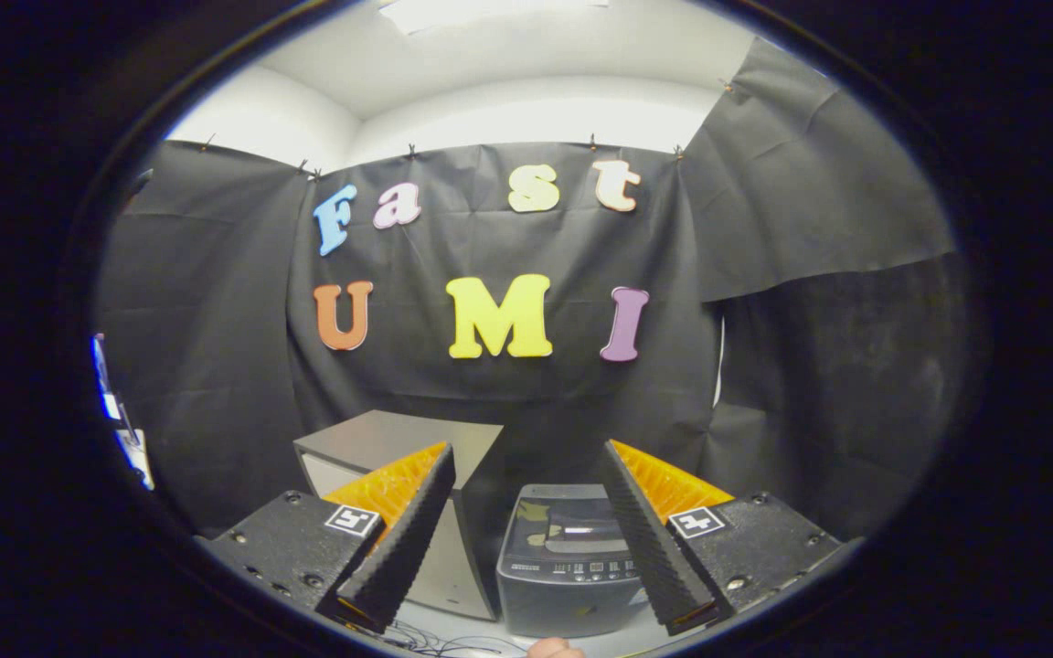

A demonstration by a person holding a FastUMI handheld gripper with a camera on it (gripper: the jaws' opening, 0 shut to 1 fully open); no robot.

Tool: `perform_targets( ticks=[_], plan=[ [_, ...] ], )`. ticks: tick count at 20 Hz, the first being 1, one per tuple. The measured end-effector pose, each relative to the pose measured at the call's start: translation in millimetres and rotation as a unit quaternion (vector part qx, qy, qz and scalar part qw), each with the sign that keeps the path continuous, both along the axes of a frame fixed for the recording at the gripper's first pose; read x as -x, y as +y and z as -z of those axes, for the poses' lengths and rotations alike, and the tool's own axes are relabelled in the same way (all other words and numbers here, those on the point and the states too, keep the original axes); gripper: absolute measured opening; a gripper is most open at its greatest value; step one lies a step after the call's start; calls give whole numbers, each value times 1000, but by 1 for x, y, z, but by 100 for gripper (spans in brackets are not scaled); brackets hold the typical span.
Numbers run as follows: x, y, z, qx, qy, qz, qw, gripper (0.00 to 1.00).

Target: Put the clothes into the washing machine and then close the washing machine lid.

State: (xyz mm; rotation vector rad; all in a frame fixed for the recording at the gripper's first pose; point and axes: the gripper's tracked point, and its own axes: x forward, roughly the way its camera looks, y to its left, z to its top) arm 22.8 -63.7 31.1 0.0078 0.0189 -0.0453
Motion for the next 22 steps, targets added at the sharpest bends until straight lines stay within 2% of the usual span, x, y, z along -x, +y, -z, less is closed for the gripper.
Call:
perform_targets(
  ticks=[3, 10, 22],
  plan=[
    [28, 2, 3, 3, 2, -30, 1000, 100],
    [71, -5, 11, 2, 1, -63, 998, 100],
    [86, -15, 16, 16, 6, -81, 997, 100]
  ],
)
